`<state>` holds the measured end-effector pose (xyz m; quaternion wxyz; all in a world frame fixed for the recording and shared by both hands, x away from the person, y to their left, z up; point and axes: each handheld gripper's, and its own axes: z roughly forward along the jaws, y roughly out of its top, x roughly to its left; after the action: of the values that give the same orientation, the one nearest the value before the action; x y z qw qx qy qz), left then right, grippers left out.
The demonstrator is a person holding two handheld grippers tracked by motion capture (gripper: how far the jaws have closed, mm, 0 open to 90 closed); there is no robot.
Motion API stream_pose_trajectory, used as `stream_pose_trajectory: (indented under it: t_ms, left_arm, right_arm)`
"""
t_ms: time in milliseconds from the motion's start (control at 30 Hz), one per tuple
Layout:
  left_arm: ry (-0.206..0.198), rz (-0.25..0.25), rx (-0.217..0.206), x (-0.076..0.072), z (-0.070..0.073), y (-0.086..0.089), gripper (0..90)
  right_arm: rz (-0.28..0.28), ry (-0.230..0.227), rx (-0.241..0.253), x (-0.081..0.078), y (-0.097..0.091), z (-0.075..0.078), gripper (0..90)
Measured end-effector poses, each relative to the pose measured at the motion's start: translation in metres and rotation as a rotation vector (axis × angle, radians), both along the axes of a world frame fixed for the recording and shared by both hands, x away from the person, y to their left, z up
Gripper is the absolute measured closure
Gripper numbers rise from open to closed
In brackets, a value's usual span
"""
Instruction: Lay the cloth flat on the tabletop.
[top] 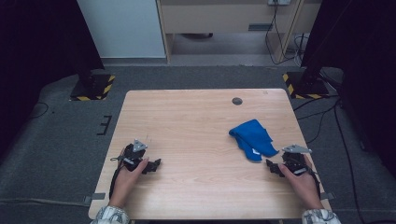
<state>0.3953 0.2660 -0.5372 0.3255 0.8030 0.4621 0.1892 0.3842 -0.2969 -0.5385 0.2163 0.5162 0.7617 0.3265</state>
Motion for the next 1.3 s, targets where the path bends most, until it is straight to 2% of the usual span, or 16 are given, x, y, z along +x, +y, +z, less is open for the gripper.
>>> stream_pose_trajectory:
  t_ms: [367,433,533,667,767,967,1067,1300]
  left_arm:
    - [0.000,0.020,-0.001,-0.001,0.000,0.002,0.0]
    - [0.000,0.022,-0.001,-0.001,0.000,0.002,0.0]
    - [0.000,0.023,-0.001,-0.001,0.000,0.002,0.0]
    - [0.000,0.022,-0.001,-0.001,0.000,0.002,0.0]
    - [0.000,0.022,0.000,-0.001,0.000,0.002,0.0]
    - [-0.001,0.023,-0.001,-0.001,0.000,0.002,0.0]
    - [0.000,0.023,-0.001,-0.001,0.000,0.002,0.0]
    - [-0.001,0.023,-0.001,-0.001,0.000,0.002,0.0]
  right_arm:
    - [-0.009,0.005,-0.003,0.002,0.002,0.000,7.1]
    - [-0.007,0.006,0.041,0.003,0.000,0.002,8.8]
    - [-0.005,-0.017,0.033,0.002,-0.001,0.008,10.1]
    - [-0.008,-0.061,0.052,0.001,-0.002,0.015,13.7]
    - [0.005,-0.073,0.058,0.000,0.000,0.020,16.1]
    - [0.020,-0.064,0.056,0.006,0.006,0.022,19.3]
    - [0.027,-0.080,0.081,0.011,0.007,0.032,24.2]
    - [0.049,-0.084,0.079,0.016,0.012,0.044,34.9]
